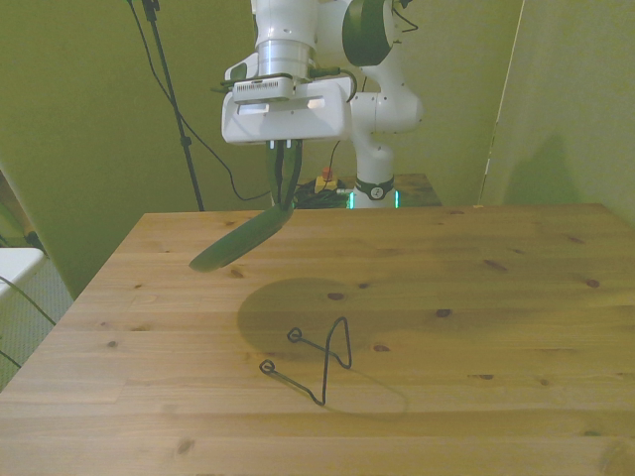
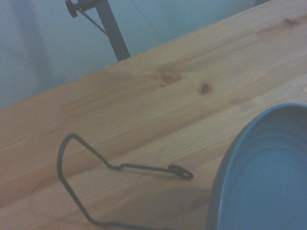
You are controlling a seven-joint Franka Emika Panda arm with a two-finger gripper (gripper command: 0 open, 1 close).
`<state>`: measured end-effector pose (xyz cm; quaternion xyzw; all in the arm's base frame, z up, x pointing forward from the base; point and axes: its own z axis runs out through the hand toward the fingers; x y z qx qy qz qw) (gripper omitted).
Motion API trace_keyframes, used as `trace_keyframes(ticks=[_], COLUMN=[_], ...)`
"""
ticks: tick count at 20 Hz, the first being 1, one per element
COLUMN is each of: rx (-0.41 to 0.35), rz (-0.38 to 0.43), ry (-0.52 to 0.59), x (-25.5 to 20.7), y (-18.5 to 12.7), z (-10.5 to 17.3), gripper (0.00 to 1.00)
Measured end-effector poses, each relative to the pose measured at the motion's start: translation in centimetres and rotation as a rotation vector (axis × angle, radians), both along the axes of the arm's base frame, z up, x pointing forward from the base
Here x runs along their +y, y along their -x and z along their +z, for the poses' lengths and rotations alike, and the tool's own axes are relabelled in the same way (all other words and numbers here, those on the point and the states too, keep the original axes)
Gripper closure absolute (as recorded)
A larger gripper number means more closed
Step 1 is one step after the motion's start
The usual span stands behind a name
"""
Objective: Load the plate
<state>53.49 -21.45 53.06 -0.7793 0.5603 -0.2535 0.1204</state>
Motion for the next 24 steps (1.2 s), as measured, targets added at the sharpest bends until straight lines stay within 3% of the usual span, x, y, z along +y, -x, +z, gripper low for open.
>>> trace_keyframes(ticks=[6,13,19,24], rx=[-0.047,-0.057,-0.148,-0.230], rz=[-0.024,-0.028,-0.050,-0.070], ry=[-0.015,-0.036,-0.075,-0.137], x=[1.1,1.4,2.8,4.3], y=[-4.4,-5.2,-9.1,-10.0], z=[1.5,2.0,1.0,1.4], gripper=[1.00,1.00,1.00,1.00])
